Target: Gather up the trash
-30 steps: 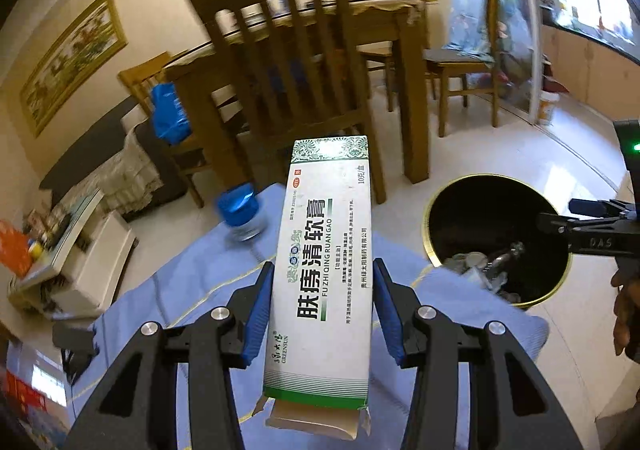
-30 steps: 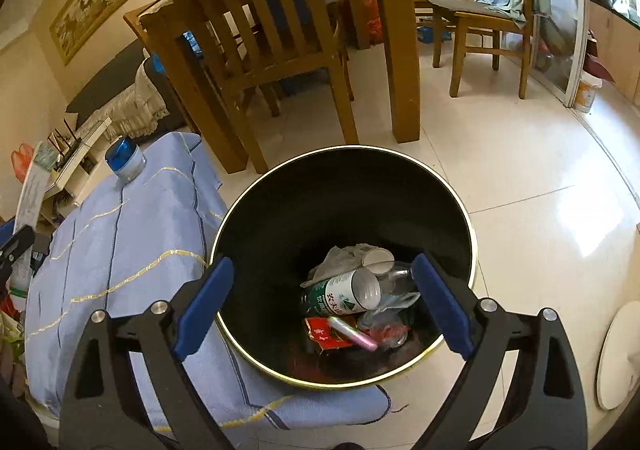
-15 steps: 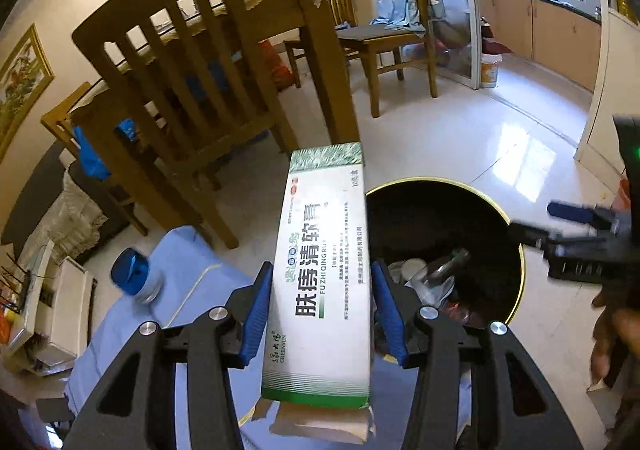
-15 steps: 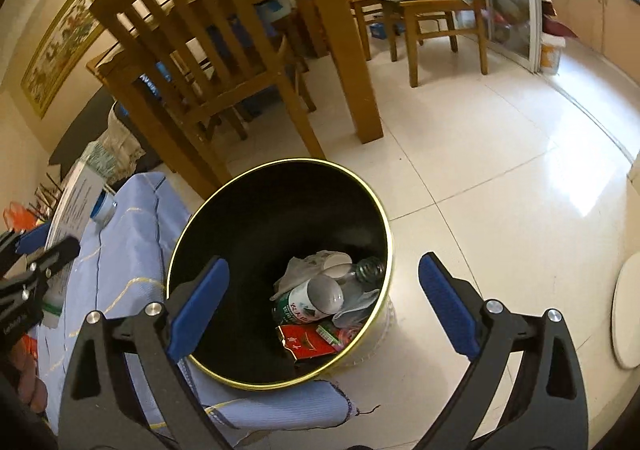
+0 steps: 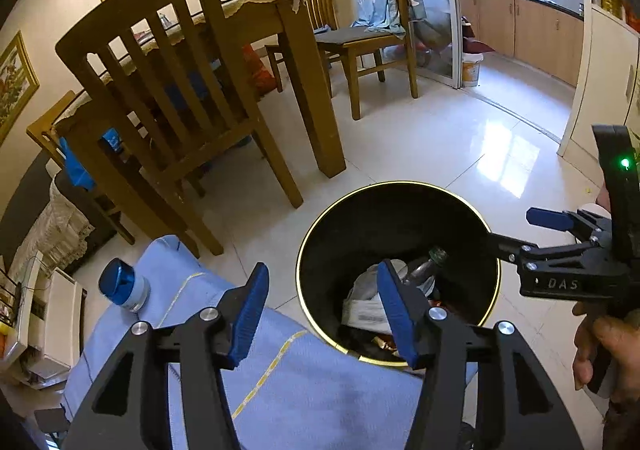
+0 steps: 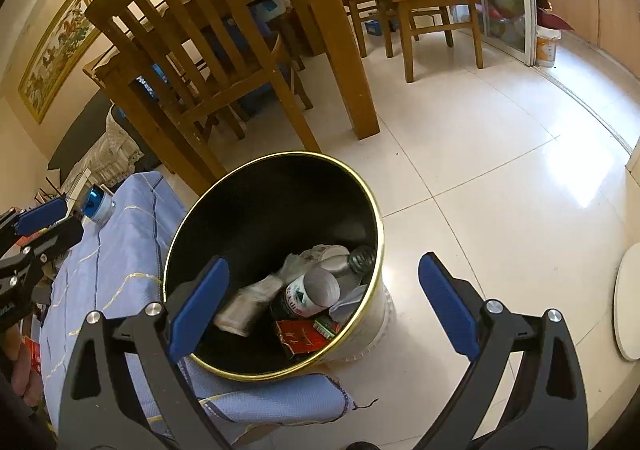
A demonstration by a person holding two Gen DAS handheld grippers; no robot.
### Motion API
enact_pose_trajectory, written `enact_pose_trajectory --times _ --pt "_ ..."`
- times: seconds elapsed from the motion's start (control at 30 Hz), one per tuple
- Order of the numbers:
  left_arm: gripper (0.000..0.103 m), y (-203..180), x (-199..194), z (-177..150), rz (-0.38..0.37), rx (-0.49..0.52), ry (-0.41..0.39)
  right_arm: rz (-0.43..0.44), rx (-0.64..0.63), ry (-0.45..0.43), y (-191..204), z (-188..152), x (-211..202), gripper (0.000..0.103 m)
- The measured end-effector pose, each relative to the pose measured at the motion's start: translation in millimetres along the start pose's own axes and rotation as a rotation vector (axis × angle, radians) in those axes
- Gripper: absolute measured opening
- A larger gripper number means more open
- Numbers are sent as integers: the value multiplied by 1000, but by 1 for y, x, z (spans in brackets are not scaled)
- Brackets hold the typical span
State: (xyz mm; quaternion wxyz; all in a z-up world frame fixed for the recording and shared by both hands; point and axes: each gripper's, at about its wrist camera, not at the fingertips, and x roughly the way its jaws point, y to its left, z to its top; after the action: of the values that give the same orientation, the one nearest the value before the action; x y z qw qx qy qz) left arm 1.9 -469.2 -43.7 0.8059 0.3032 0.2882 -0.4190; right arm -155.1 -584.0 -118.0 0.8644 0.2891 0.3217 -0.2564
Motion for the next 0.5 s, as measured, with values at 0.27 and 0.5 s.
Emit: enact_pose_trajectory --times 0.27,0.5 --pt "68 56 -60 -50 146 -93 -63 49 -80 7 59 -3 -8 98" --pt "94 130 -127 -133 488 -282 -49 129 -279 36 193 -34 -15 98"
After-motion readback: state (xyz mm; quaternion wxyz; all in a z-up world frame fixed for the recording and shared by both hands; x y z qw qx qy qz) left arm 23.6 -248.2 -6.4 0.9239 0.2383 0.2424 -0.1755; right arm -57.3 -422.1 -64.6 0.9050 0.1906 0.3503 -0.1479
